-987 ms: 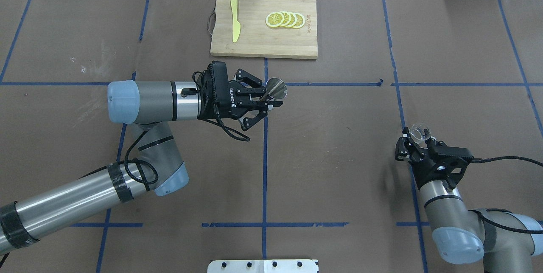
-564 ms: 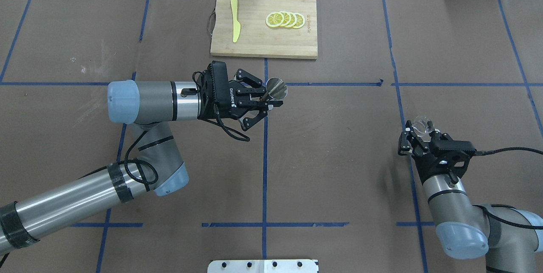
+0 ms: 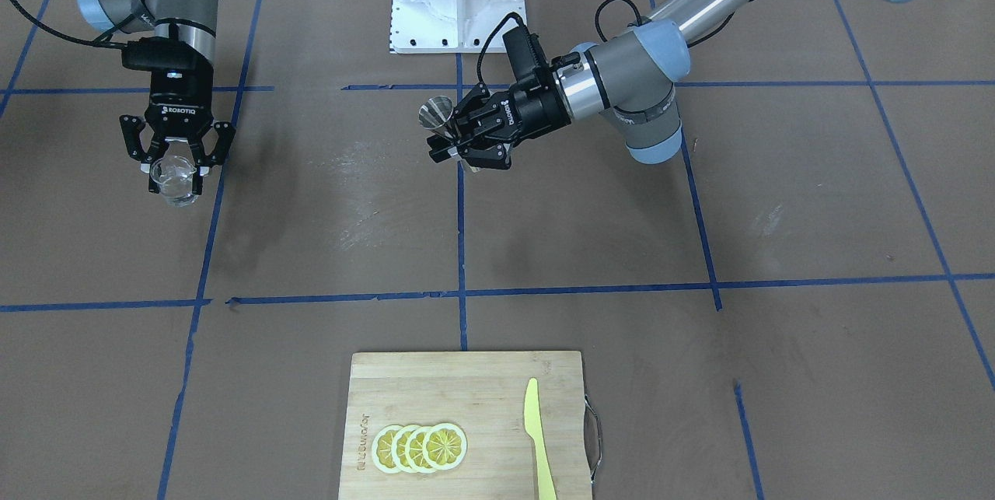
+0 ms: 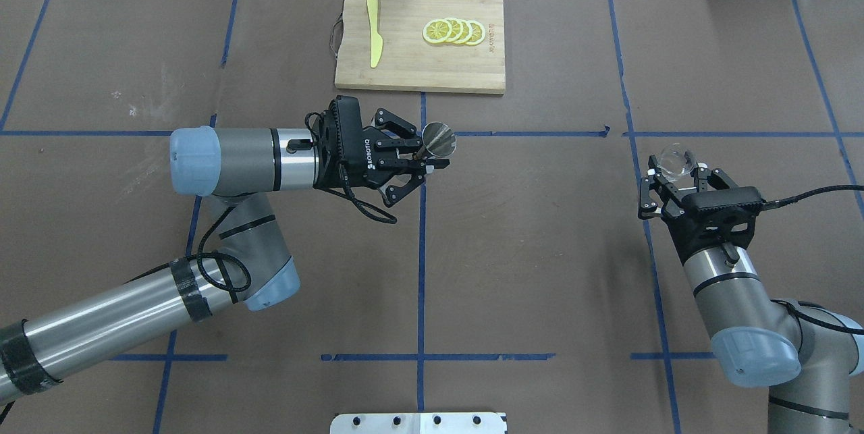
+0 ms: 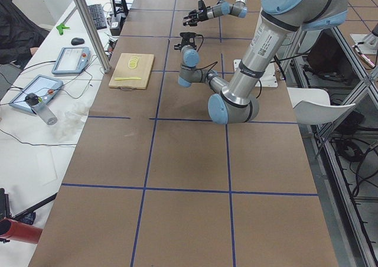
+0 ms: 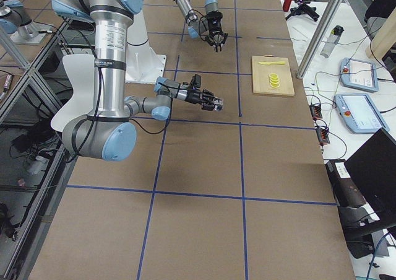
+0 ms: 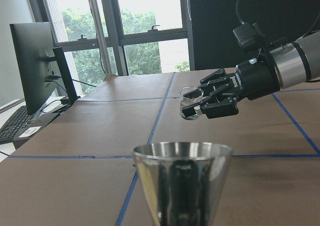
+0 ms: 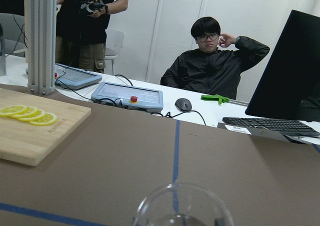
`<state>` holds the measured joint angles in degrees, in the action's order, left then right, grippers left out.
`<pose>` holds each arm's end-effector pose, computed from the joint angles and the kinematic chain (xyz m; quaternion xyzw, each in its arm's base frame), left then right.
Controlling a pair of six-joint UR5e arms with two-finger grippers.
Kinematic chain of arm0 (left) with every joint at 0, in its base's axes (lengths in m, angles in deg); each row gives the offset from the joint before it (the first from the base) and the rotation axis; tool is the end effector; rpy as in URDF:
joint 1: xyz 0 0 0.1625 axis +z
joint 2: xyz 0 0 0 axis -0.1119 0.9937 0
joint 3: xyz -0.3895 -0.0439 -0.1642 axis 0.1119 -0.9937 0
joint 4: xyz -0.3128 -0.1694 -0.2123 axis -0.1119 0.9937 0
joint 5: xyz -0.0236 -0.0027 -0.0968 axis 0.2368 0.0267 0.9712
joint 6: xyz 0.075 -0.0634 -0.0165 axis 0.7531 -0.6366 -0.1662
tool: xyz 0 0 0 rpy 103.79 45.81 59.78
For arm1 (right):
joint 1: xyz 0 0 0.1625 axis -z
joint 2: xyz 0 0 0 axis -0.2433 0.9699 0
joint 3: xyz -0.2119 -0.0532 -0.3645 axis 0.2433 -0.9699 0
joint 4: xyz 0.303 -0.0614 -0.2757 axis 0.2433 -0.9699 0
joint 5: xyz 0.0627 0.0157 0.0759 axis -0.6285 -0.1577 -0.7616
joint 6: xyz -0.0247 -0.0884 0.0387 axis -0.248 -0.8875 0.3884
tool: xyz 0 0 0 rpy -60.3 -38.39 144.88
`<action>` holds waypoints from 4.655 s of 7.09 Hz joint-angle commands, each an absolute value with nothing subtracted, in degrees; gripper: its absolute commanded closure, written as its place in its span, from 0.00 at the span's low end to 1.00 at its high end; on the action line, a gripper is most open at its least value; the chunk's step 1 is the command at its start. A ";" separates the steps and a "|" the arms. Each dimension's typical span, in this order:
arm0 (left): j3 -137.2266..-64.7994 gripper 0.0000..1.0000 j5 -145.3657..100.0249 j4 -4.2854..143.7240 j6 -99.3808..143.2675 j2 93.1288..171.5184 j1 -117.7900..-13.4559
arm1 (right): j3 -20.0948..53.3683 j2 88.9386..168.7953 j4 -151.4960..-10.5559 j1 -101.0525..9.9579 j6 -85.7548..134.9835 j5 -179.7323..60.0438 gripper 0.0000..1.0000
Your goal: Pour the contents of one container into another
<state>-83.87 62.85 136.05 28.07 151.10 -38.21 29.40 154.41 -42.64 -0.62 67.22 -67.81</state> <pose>0.5160 -0.4423 0.2171 0.6515 0.5254 0.3369 0.4312 -0.3685 -0.3229 0.4514 0.5628 -0.2494 0.1459 0.7744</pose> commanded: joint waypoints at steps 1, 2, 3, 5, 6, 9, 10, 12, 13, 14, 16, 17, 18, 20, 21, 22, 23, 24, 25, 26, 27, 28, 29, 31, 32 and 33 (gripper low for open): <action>-83.87 1.00 62.85 136.08 27.97 151.14 -38.24 | 29.55 150.59 -37.68 -2.51 65.07 -74.56 1.00; -83.87 1.00 62.85 136.08 27.97 151.05 -38.33 | 29.90 148.38 -38.63 -6.18 61.76 -82.18 1.00; -83.96 1.00 62.85 136.08 27.97 151.05 -38.24 | 29.99 146.96 -40.82 -7.61 56.68 -83.39 1.00; -83.87 1.00 62.76 135.99 27.62 150.96 -38.33 | 31.21 139.86 -51.07 -9.11 55.49 -85.41 1.00; -83.87 1.00 62.76 136.08 27.71 150.87 -38.33 | 34.44 137.48 -53.91 -9.12 54.09 -85.95 1.00; -83.87 1.00 62.76 135.99 27.62 150.17 -38.24 | 38.69 129.31 -65.43 -9.12 49.60 -85.87 1.00; -83.87 1.00 62.76 135.99 27.62 150.17 -38.24 | 39.30 129.28 -65.89 -9.12 49.77 -85.60 1.00; -83.87 1.00 61.80 135.90 27.10 150.17 -38.24 | 38.96 129.37 -67.98 -8.68 49.95 -82.81 1.00; -83.87 1.00 60.84 135.81 26.05 150.17 -38.16 | 39.22 129.02 -70.87 -8.33 49.86 -82.01 1.00; -83.87 1.00 60.65 135.81 25.52 150.17 -38.16 | 39.13 128.67 -71.25 -7.81 49.86 -80.87 1.00; -83.87 1.00 60.56 135.46 24.02 150.17 -38.07 | 39.57 125.80 -76.57 -7.45 48.81 -80.59 1.00; -83.87 1.00 60.56 135.20 24.02 150.17 -38.07 | 39.66 123.85 -80.62 -7.36 48.02 -80.33 1.00; -83.78 1.00 60.56 135.11 24.02 150.17 -38.07 | 39.74 123.75 -80.74 -5.97 46.01 -77.80 1.00; -83.78 1.00 60.13 135.11 23.93 150.17 -38.07 | 40.18 123.14 -80.83 -2.63 45.30 -74.71 1.00; -83.78 1.00 59.77 134.85 23.93 150.17 -38.07 | 39.84 122.87 -81.01 -0.53 44.86 -72.27 1.00; -83.78 1.00 59.77 134.76 23.93 150.17 -38.07 | 39.75 122.61 -81.79 -0.33 43.55 -72.07 1.00; -83.78 1.00 59.77 134.76 23.93 150.17 -38.07 | 39.75 120.86 -85.80 -0.24 43.53 -71.81 1.00; -83.78 1.00 59.77 134.76 23.93 150.17 -38.07 | 39.75 119.02 -88.71 -0.15 43.53 -71.72 1.00; -83.78 1.00 59.77 134.76 23.93 150.17 -38.07 | 39.40 118.74 -89.00 0.02 43.53 -71.71 1.00; -83.78 1.00 59.77 134.76 23.93 150.08 -38.07 | 39.05 118.65 -89.44 0.02 43.45 -71.71 1.00; -83.78 1.00 59.77 134.76 23.93 150.08 -38.07 | 38.78 118.04 -90.49 0.02 43.45 -71.71 1.00; -83.78 1.00 59.77 134.76 23.93 150.17 -38.07 | 38.34 116.55 -91.80 0.02 42.58 -71.71 1.00; -83.78 1.00 59.77 134.76 23.93 150.08 -38.07 | 38.34 115.50 -93.47 0.02 42.57 -71.71 1.00; -83.70 1.00 59.77 134.76 23.93 150.08 -38.07 | 37.73 115.05 -93.75 0.02 42.57 -71.71 1.00; -83.78 1.00 59.77 134.76 23.93 150.08 -37.98 | 36.94 114.96 -93.75 0.02 42.57 -71.71 1.00; -83.78 1.00 59.77 134.76 23.93 150.08 -37.98 | 36.67 114.96 -93.75 0.02 42.57 -71.63 1.00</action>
<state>-83.76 59.77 134.76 23.93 150.08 -38.01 37.17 115.02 -93.71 0.02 42.57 -71.69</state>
